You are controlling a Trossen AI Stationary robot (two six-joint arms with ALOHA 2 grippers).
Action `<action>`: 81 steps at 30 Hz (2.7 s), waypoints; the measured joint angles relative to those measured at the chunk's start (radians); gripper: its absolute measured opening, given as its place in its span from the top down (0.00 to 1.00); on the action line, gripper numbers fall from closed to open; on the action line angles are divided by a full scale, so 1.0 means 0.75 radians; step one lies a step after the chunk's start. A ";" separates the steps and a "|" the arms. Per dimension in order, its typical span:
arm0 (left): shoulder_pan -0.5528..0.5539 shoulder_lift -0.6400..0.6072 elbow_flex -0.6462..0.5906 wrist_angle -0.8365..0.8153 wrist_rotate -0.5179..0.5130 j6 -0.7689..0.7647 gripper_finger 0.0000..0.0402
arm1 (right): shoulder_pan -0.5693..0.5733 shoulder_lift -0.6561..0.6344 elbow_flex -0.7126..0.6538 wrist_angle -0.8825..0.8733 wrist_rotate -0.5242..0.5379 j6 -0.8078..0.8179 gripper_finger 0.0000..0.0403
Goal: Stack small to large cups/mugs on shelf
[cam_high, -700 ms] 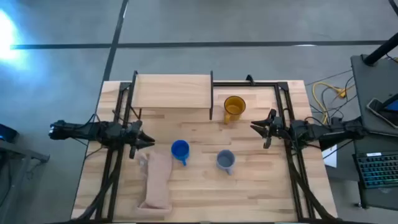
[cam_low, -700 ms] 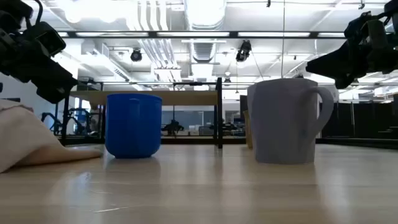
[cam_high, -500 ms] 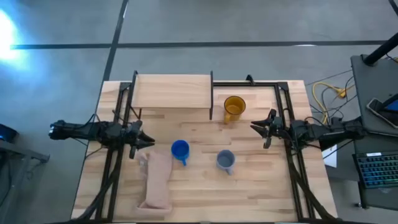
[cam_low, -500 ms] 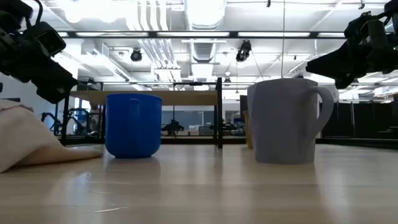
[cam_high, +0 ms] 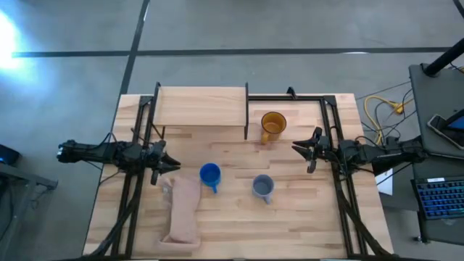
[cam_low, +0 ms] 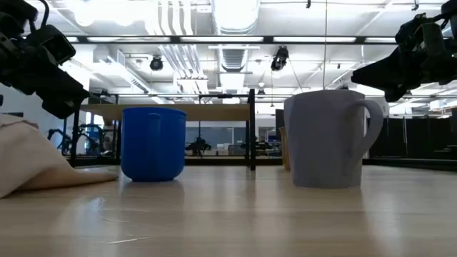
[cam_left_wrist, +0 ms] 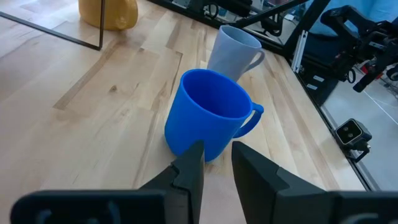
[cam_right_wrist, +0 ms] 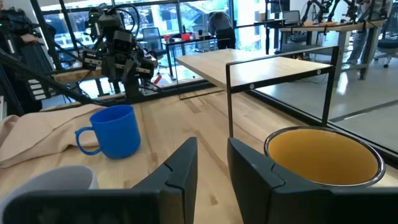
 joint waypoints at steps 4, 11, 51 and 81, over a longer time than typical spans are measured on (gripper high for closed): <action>0.000 0.000 0.000 0.000 0.000 0.000 0.83 | 0.000 0.000 0.000 0.000 0.000 0.000 0.80; 0.000 0.000 0.000 0.000 0.000 0.000 0.83 | 0.000 0.000 0.000 0.000 0.000 0.000 0.80; 0.000 -0.001 0.000 0.001 0.000 0.000 0.83 | 0.000 0.010 0.002 0.309 0.250 0.794 0.80; 0.000 0.445 0.617 0.519 -0.149 -0.205 0.83 | 0.000 0.020 0.000 0.426 0.109 0.852 0.80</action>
